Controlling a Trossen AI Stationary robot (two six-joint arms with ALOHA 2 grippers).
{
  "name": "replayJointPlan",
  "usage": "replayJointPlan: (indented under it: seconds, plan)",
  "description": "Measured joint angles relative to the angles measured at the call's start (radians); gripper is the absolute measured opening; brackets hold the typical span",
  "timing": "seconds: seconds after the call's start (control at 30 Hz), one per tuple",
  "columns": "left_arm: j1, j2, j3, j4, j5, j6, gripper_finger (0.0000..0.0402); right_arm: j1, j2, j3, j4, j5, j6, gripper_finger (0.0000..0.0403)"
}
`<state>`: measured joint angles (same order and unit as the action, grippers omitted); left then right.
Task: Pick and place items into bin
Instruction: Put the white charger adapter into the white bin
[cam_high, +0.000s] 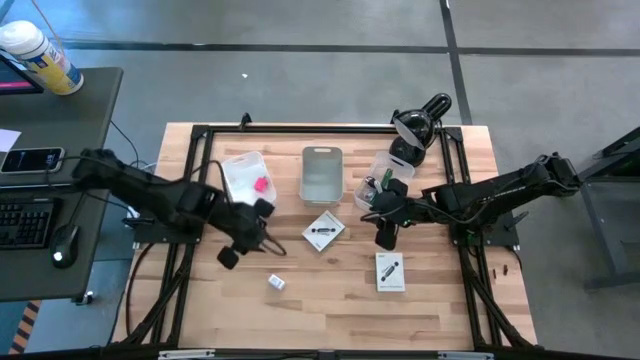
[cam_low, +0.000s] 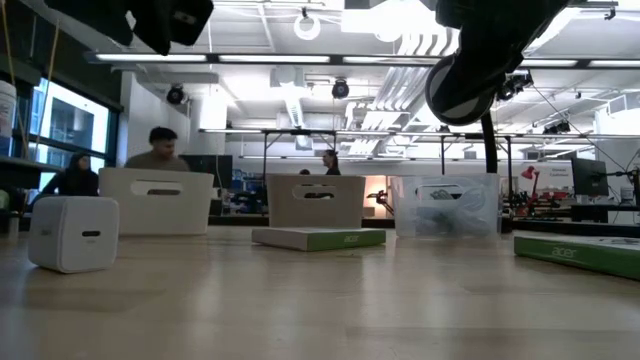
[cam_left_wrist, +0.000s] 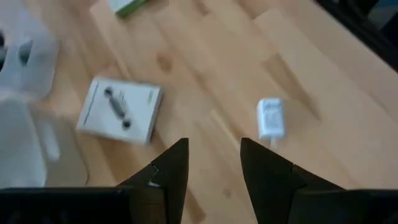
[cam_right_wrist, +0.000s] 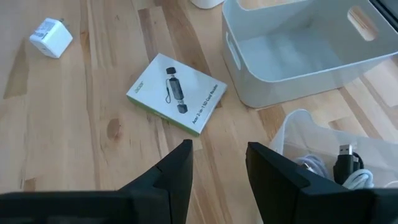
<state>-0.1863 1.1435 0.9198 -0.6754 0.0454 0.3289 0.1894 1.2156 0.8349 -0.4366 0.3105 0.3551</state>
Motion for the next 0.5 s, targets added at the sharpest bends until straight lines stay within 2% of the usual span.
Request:
replayJointPlan:
  seconds: [0.27, 0.5]
  plan:
    - [-0.124, 0.148, 0.0, 0.078, -0.028, 0.006, 0.0134, 0.0, 0.0, 0.0, 0.001, -0.005, 0.012, 0.0139]
    - [-0.178, 0.283, -0.001, 0.179, -0.009, 0.021, 0.0134, 0.0, 0.0, 0.0, 0.003, -0.006, 0.012, 0.0139]
